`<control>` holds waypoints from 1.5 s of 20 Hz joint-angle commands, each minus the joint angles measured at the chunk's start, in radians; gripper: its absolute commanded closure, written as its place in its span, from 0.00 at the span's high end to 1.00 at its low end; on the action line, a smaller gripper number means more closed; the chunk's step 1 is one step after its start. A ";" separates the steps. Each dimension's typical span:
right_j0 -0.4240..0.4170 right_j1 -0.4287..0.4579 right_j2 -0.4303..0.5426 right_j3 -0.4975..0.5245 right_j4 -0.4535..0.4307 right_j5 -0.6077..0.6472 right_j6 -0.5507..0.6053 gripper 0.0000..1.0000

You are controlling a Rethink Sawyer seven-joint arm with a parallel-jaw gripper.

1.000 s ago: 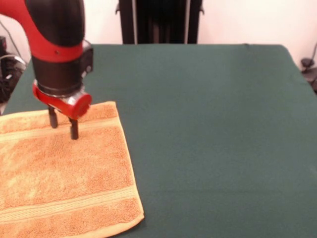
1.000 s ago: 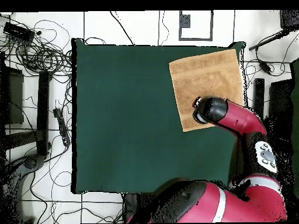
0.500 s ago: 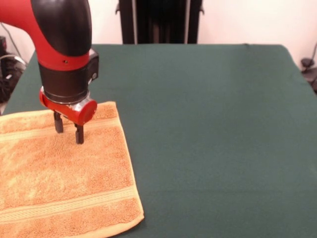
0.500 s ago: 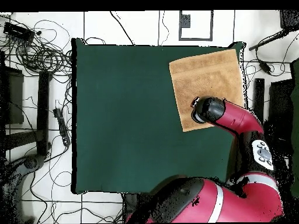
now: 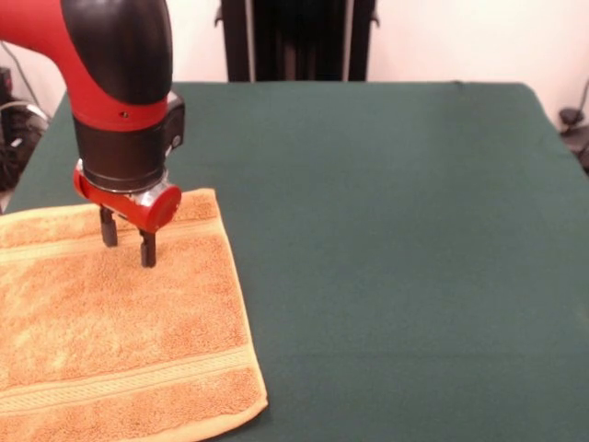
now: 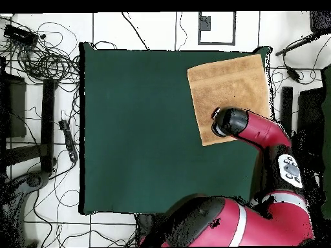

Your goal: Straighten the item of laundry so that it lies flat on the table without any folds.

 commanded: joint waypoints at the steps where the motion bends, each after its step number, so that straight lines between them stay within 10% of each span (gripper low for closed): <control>1: 0.070 0.056 0.092 0.065 -0.044 -0.037 0.049 1.00; 30: 0.219 0.122 0.022 0.161 0.129 -0.159 0.293 1.00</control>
